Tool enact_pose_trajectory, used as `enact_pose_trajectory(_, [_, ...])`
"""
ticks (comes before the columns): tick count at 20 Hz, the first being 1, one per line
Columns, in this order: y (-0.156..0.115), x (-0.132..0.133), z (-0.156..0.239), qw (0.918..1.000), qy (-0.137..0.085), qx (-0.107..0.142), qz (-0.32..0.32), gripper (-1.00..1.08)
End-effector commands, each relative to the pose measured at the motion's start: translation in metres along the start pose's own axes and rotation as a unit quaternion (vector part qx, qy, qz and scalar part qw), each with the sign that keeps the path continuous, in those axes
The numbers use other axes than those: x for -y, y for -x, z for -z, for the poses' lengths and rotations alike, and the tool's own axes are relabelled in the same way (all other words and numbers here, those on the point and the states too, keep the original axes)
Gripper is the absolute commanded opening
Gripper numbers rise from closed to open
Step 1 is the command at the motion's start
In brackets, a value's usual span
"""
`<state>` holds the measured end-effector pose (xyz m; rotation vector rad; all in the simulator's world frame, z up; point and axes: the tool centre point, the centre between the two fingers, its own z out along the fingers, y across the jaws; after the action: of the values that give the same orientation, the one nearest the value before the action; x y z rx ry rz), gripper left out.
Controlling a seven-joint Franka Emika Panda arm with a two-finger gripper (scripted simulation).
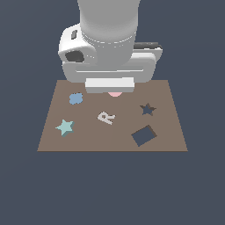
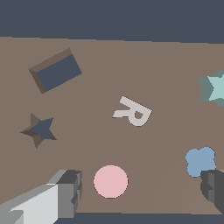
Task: Insert a designated object into the corresponding slot on a board.
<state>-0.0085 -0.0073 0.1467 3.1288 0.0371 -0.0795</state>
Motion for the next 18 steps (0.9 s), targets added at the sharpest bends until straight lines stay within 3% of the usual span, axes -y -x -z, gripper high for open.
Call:
enact_pose_trajectory(1, [-0.005, -0.013, -0.008, 1.0000, 0.000, -0.002, 0.003, 1.00])
enact_pose_trajectory(18, [-0.065, -0.129, -0.079, 0.9992, -0.003, -0.021, 0.035, 1.00])
